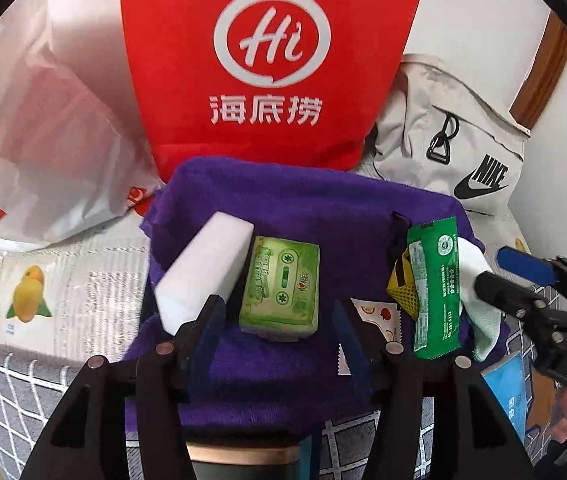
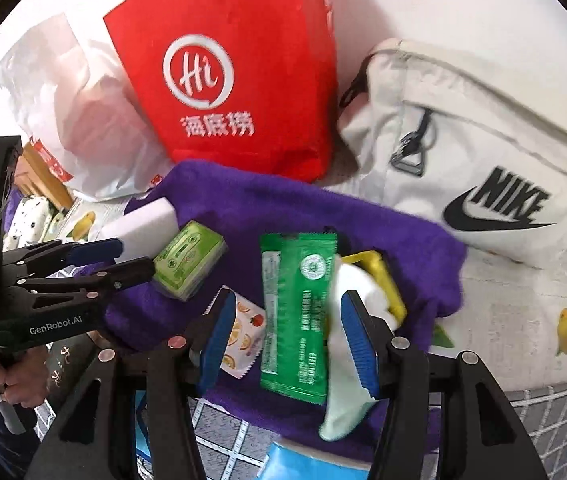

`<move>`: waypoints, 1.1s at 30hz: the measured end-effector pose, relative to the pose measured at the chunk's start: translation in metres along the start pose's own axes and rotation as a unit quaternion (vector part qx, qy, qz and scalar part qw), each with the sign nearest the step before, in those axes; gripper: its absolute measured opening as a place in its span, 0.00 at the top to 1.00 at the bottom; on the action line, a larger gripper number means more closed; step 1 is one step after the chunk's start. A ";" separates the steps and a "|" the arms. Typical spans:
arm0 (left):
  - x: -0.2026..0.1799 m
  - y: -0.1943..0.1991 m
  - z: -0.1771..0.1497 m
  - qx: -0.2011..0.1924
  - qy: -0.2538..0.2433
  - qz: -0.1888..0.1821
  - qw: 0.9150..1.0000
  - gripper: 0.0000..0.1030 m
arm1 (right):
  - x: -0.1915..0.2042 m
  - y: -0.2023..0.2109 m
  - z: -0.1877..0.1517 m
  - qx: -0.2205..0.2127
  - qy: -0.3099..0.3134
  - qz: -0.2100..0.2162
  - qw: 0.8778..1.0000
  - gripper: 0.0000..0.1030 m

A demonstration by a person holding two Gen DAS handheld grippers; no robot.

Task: Organize soft objects
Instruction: 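Open the right gripper to drop the green packet while the left gripper releases the orange-print packet, then move both tools back down to the black watch strap and white tissue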

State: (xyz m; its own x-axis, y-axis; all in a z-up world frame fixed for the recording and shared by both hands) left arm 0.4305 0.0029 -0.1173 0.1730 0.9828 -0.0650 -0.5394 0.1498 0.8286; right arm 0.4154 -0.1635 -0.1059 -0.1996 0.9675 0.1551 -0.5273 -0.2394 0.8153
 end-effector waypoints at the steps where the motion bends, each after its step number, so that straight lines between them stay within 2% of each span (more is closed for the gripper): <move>1: -0.001 0.005 0.001 -0.004 -0.002 -0.001 1.000 0.47 | -0.001 0.006 0.001 -0.006 -0.001 -0.004 1.000 0.47; 8: -0.014 0.038 0.004 -0.034 -0.011 -0.010 0.999 0.47 | 0.005 0.042 -0.008 -0.024 -0.007 0.002 1.000 0.47; 12: -0.027 0.052 0.004 -0.045 -0.023 -0.017 0.999 0.47 | 0.005 0.056 -0.030 -0.022 -0.002 -0.013 1.000 0.47; 17: -0.045 0.079 0.002 -0.065 -0.047 -0.026 0.996 0.46 | 0.003 0.077 -0.063 -0.022 -0.028 0.003 0.999 0.47; 20: -0.051 0.095 -0.005 -0.078 -0.054 -0.019 0.995 0.42 | 0.004 0.090 -0.083 -0.021 -0.030 0.002 0.999 0.47; 25: -0.057 0.108 -0.041 -0.061 -0.065 -0.002 0.996 0.42 | 0.004 0.106 -0.116 -0.020 -0.027 -0.015 0.999 0.47; 29: -0.056 0.119 -0.082 -0.053 -0.075 0.006 0.996 0.42 | 0.007 0.113 -0.142 -0.022 -0.051 0.015 0.998 0.47; 33: -0.046 0.126 -0.122 -0.044 -0.073 0.009 0.996 0.42 | 0.018 0.117 -0.168 -0.016 -0.047 0.026 0.998 0.47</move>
State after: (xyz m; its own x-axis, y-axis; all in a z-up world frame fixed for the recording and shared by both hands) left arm 0.2539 -0.0105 -0.0777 0.2769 0.9602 0.0361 -0.6121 0.1473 0.7770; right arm 0.2114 -0.1878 -0.1015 -0.1495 0.9567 0.2496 -0.5440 -0.2904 0.7872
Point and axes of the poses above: each gripper's, at about its wrist camera, not at the fingertips, and y roughly against the way its jaws point, x to its left, z to its top, the point moved 6 cm from there along -y, roughly the way its jaws point, and after that the axes turned 5 degrees about -y, right-handed, at the moved point
